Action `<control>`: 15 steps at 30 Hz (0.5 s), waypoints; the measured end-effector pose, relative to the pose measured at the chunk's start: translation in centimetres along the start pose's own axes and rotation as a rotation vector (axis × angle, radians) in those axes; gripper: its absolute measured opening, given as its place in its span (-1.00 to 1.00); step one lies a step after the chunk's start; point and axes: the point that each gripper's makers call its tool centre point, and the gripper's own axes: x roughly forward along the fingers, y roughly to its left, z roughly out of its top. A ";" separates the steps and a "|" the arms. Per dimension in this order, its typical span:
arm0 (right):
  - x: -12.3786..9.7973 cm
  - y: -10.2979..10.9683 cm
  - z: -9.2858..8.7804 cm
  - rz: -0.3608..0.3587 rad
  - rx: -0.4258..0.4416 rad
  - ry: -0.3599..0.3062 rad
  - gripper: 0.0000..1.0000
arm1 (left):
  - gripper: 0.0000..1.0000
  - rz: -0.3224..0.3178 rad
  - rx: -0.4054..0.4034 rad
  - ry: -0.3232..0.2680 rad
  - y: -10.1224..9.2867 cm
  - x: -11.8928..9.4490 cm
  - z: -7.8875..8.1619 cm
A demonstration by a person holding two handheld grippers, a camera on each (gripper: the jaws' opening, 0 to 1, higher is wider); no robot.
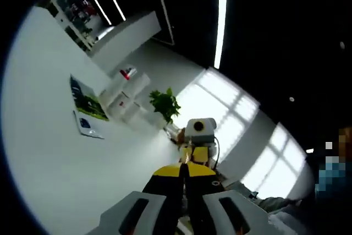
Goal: Arrange the skincare products in the storage area until every visible bottle or jar stands upright without overlapping.
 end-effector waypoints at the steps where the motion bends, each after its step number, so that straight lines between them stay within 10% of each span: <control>1: 0.0 0.0 0.1 -0.003 0.000 -0.018 -0.98 | -1.00 0.001 -0.006 -0.017 0.0 0.0 0.1; 8: 0.3 0.0 1.3 -0.060 -0.026 -0.198 -0.81 | -1.00 -0.094 -0.099 -0.312 -1.1 -0.8 3.0; 15: 0.9 1.2 2.2 -0.072 0.004 -0.299 -0.98 | -1.00 -0.148 -0.117 -0.468 -2.1 -0.6 3.3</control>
